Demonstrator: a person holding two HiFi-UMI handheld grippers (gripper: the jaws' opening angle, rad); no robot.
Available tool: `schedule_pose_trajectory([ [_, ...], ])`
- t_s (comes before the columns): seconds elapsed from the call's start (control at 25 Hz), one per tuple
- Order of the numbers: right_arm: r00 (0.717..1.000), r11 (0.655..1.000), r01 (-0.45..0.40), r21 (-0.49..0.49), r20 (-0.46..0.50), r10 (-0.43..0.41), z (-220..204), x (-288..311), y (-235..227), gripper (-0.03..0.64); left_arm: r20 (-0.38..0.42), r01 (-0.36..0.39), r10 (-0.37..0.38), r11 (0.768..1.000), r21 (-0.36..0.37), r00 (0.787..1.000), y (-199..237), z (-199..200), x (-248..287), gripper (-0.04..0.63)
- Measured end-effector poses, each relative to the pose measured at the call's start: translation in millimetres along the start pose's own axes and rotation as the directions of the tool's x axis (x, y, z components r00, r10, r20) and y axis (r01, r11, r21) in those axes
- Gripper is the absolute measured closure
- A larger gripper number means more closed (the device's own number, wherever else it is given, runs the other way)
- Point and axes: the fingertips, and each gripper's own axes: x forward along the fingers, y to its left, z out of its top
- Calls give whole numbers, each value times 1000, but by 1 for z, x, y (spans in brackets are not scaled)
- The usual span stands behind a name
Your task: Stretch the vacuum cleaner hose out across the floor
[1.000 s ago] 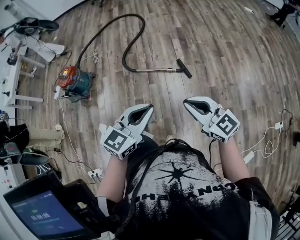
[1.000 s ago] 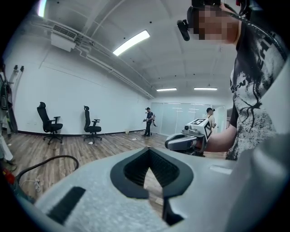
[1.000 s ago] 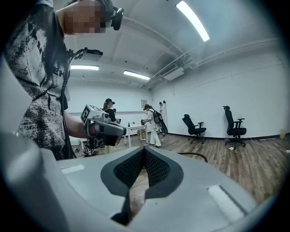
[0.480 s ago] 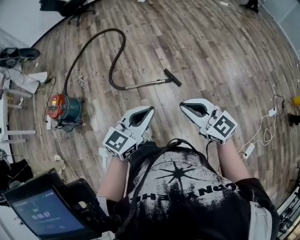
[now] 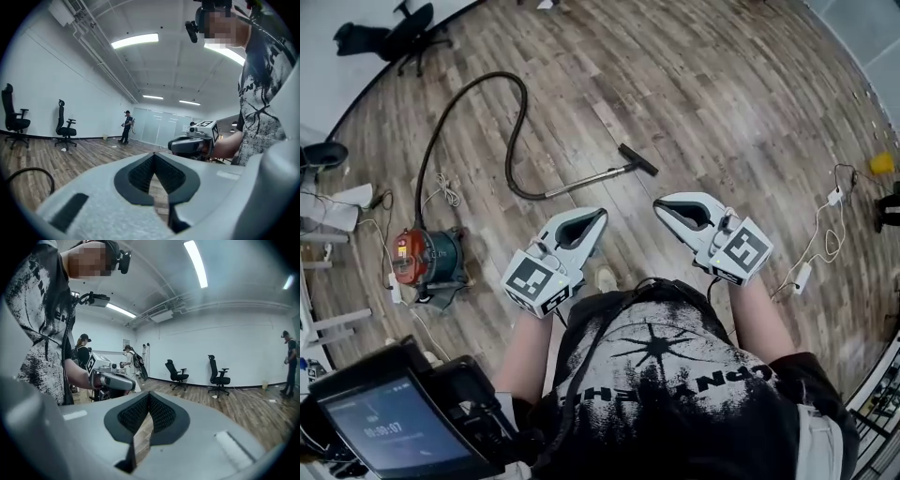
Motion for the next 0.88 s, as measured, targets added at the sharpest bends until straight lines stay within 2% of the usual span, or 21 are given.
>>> schedule_pose_trajectory([
  [0.08,1000,999,25,-26,16,-24,8,19,-9,609,-7,19,-19,1000,-9,1000,20,-3,-5,594],
  [0.2,998,998,57,-12,-10,-57,11,42,-23,609,-15,39,-39,999,-18,999,49,-4,-8,594],
  [0.52,998,998,59,-21,-13,-59,12,55,-46,609,-6,37,-37,999,-15,999,68,-1,2,594],
  [0.68,1000,1000,-2,-12,-19,2,14,67,-63,609,-15,-25,25,1000,-13,1000,79,3,5,594],
  [0.88,997,997,-79,-21,13,80,19,100,-111,609,-40,-164,162,985,-45,986,114,3,16,594],
])
